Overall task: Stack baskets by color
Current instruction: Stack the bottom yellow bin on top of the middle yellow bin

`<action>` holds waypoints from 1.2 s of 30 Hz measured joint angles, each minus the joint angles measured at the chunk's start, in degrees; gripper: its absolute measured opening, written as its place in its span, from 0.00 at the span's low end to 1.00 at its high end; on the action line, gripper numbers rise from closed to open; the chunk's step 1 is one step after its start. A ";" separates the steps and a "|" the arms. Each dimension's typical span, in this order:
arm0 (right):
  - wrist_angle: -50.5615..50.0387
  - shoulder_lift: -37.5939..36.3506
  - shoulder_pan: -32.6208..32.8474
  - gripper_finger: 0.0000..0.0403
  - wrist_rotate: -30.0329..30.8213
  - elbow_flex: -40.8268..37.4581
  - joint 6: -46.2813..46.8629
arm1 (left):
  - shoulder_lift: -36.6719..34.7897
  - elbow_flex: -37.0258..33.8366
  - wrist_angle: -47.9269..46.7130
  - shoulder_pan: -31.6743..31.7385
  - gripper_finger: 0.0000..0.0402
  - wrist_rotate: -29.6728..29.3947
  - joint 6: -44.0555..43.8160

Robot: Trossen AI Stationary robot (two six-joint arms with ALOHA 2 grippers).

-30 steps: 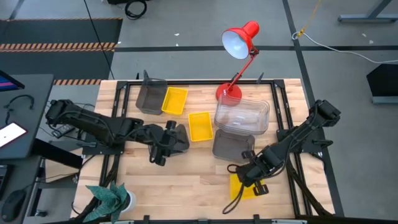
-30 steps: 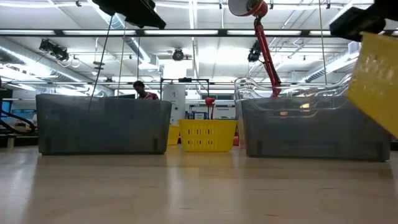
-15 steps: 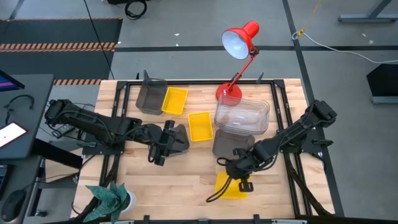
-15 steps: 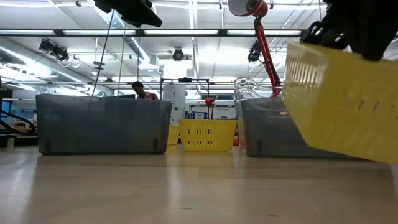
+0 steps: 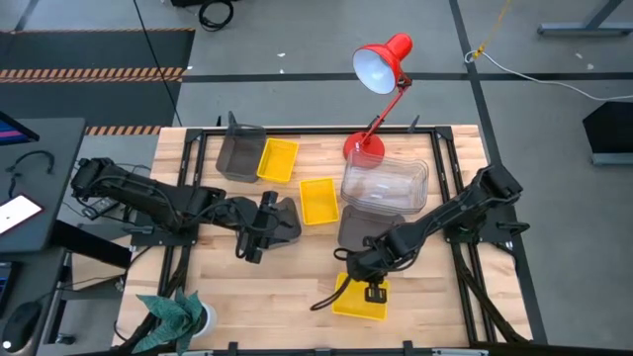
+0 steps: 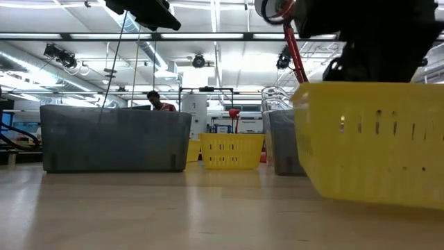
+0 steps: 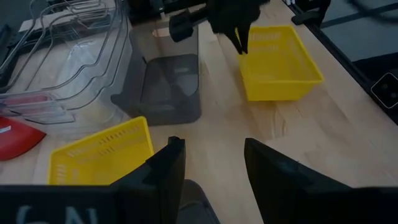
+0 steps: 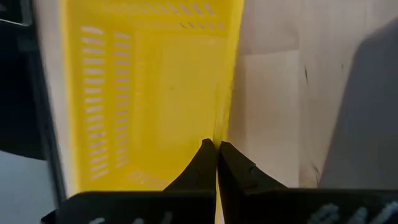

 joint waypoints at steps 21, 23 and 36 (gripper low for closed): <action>-1.31 2.99 -0.95 0.28 0.18 1.93 2.64 | 0.15 0.00 -2.95 0.02 0.43 -2.48 0.02; -2.14 2.92 -0.56 0.30 2.56 3.54 2.52 | 0.15 0.00 -3.13 0.00 0.43 -2.64 0.00; -5.07 4.12 0.70 0.31 2.98 4.74 4.85 | 0.11 0.02 -3.47 -0.02 0.43 -2.64 -0.02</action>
